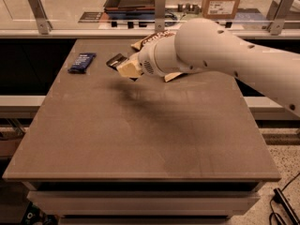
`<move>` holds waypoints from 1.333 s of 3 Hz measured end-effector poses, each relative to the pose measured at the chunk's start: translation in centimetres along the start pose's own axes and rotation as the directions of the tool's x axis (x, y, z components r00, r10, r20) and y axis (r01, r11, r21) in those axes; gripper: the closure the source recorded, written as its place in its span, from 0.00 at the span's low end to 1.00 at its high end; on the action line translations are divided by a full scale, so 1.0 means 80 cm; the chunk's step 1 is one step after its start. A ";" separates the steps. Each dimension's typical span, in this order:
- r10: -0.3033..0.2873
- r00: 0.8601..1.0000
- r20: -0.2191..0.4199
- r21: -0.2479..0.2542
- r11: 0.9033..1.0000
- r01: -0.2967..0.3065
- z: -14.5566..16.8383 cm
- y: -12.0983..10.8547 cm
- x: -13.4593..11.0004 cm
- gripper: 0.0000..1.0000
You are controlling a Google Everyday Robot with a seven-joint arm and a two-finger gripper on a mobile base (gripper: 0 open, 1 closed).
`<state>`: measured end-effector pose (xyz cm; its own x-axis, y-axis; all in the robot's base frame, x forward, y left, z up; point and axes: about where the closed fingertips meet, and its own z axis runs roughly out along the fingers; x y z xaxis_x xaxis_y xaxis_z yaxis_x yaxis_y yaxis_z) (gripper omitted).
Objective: Move rxbar chocolate near rxbar blueberry
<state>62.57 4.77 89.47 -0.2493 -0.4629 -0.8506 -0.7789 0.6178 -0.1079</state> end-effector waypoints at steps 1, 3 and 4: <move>-0.012 1.000 0.015 -0.002 1.000 0.012 0.046 -0.009 -0.006 1.00; -0.041 0.999 0.009 -0.039 0.998 0.042 0.124 -0.002 -0.010 1.00; -0.059 0.998 -0.007 -0.060 0.996 0.059 0.157 0.004 -0.012 1.00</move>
Offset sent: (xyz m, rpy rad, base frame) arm 0.0751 0.0719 -0.0538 0.0080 -0.0165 0.0547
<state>69.79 13.43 83.78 -0.2071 -0.5033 -0.8389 -0.8254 0.5503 -0.1264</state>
